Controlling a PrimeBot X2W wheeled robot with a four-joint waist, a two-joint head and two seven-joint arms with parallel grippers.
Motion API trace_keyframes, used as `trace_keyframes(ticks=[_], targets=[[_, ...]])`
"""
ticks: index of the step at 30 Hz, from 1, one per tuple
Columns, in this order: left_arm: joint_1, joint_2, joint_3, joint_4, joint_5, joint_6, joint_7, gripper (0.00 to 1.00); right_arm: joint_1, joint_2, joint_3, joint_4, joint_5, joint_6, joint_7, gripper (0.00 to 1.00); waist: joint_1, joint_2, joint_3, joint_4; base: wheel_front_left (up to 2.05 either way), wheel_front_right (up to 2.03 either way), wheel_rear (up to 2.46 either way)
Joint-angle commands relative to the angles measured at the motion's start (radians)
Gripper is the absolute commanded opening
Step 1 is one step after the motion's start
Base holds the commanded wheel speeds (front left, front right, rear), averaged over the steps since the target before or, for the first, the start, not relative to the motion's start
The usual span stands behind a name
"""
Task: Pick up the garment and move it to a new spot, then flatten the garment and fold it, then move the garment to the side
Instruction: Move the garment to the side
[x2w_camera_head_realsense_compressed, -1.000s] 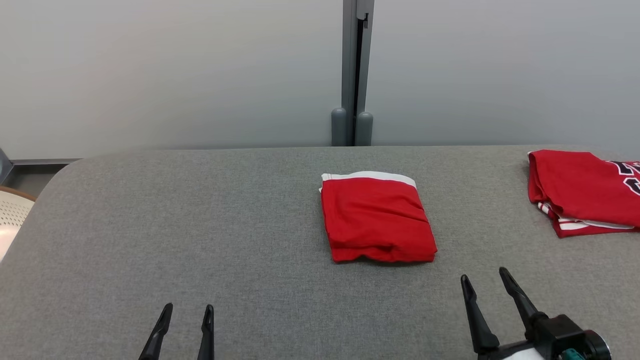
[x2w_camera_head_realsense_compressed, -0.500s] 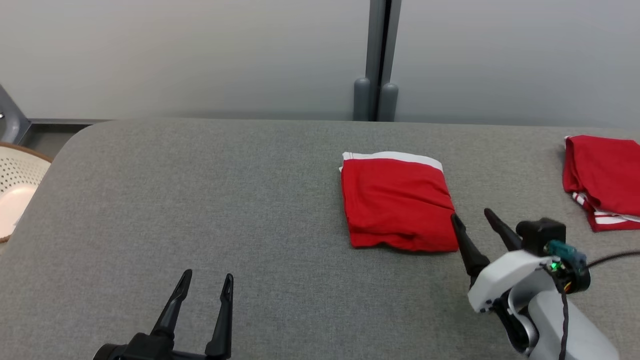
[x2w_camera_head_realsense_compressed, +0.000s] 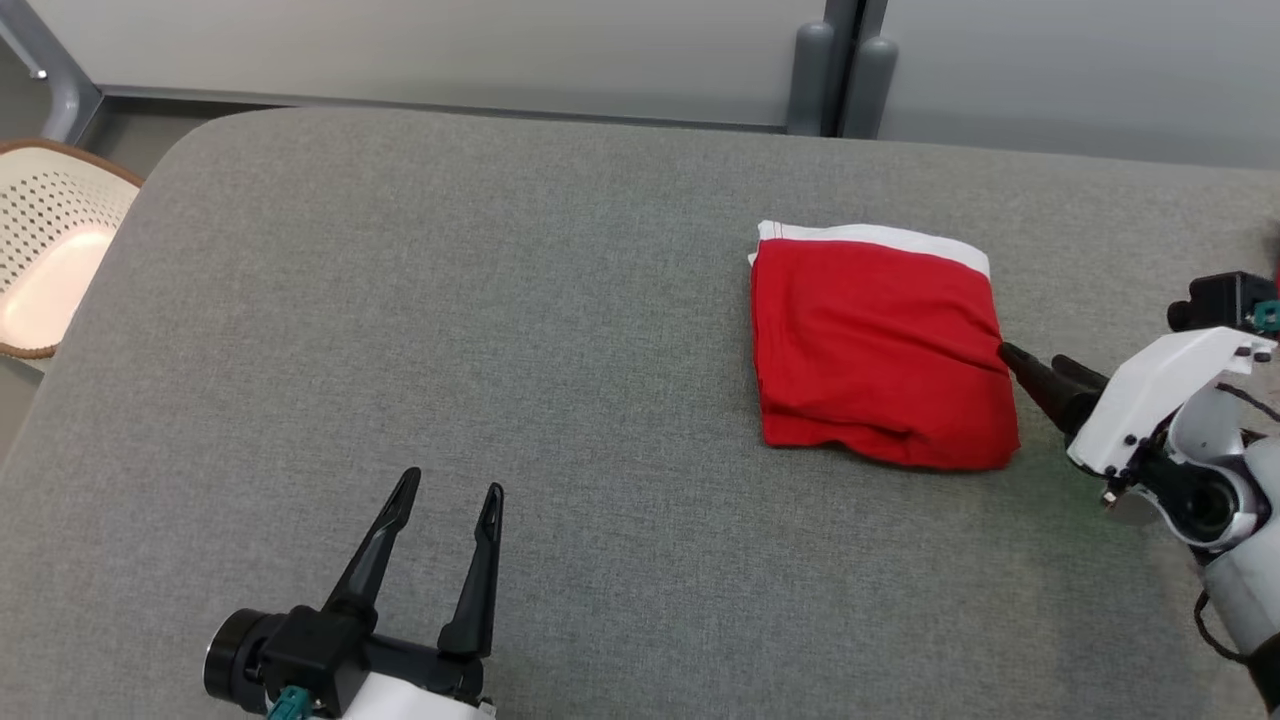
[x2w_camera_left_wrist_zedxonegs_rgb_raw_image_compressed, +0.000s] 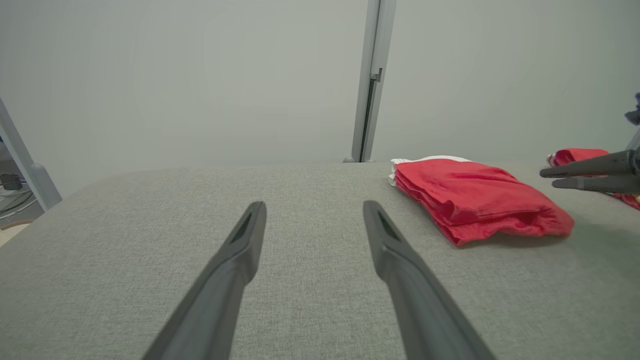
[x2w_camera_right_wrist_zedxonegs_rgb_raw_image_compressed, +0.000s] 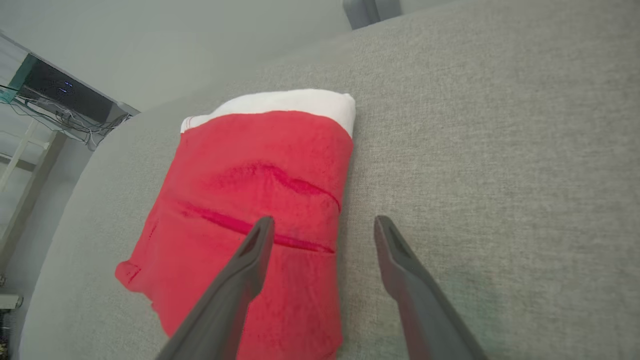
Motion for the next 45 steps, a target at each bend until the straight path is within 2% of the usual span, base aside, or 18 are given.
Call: trace_keyframes(ticks=[1, 4, 10, 11, 12, 13, 14, 22, 28, 34, 40, 45], targets=[[-0.023, 0.003, -0.001, -0.001, 0.0, -0.006, -0.004, 1.0, -0.011, -0.016, -0.002, -0.012, 0.039, 0.0, 0.046, 1.0, 0.0, -0.0001, 0.03, 0.017, 0.0, 0.0, 0.0], [-0.041, 0.003, -0.008, 0.005, 0.004, -0.014, -0.004, 1.0, -0.029, -0.051, -0.011, -0.023, 0.098, 0.0, 0.124, 1.0, 0.0, -0.0001, 0.05, 0.024, 0.0, 0.0, 0.0], [-0.065, 0.003, -0.022, 0.007, 0.012, -0.021, -0.004, 1.0, -0.043, -0.062, -0.003, -0.018, 0.135, 0.0, 0.166, 1.0, 0.0, -0.0001, 0.07, 0.032, 0.0, 0.0, 0.0], [-0.067, 0.003, -0.024, 0.008, 0.013, -0.023, -0.004, 1.0, -0.044, -0.059, 0.001, -0.018, 0.138, 0.0, 0.165, 0.74, 0.0, -0.0001, 0.072, 0.033, 0.0, 0.0, 0.0], [-0.068, 0.003, -0.026, 0.008, 0.014, -0.023, -0.004, 1.0, -0.046, -0.059, 0.002, -0.019, 0.139, 0.0, 0.155, 0.35, 0.0, -0.0001, 0.074, 0.034, 0.0, 0.0, 0.0], [-0.069, 0.003, -0.027, 0.01, 0.015, -0.023, -0.004, 1.0, -0.047, -0.059, 0.004, -0.02, 0.139, 0.0, 0.147, 0.09, 0.0, -0.0001, 0.076, 0.035, 0.0, 0.0, 0.0], [-0.072, 0.003, -0.028, 0.01, 0.013, -0.024, -0.004, 1.0, -0.046, -0.059, 0.01, -0.022, 0.137, 0.0, 0.14, 0.0, 0.0, -0.0001, 0.077, 0.035, 0.0, 0.0, 0.0], [-0.08, 0.003, -0.015, 0.013, 0.019, -0.032, -0.004, 1.0, -0.054, -0.101, 0.059, -0.061, 0.118, 0.0, 0.074, 0.0, 0.0, -0.0001, 0.074, 0.004, 0.0, 0.0, 0.0], [-0.076, 0.003, -0.01, 0.005, 0.029, -0.033, -0.004, 1.0, -0.066, -0.17, 0.091, -0.1, 0.097, 0.0, 0.011, 0.0, 0.0, -0.0001, 0.07, -0.039, 0.0, 0.0, 0.0], [-0.091, 0.003, 0.005, -0.004, 0.038, -0.04, -0.004, 1.0, -0.118, -0.284, 0.123, -0.139, 0.045, 0.0, -0.005, 0.0, 0.0, -0.0001, 0.099, -0.091, 0.0, 0.0, 0.0], [-0.124, 0.003, -0.003, -0.003, 0.022, -0.044, -0.004, 1.0, -0.185, -0.408, 0.094, -0.134, -0.037, 0.0, -0.066, 0.0, 0.0, -0.0001, 0.146, -0.122, 0.0, 0.0, 0.0], [-0.141, 0.003, -0.01, -0.005, 0.029, -0.048, -0.004, 1.0, -0.218, -0.465, 0.066, -0.122, -0.084, 0.0, -0.066, 0.0, 0.0, -0.0001, 0.177, -0.134, 0.0, 0.0, 0.0]])
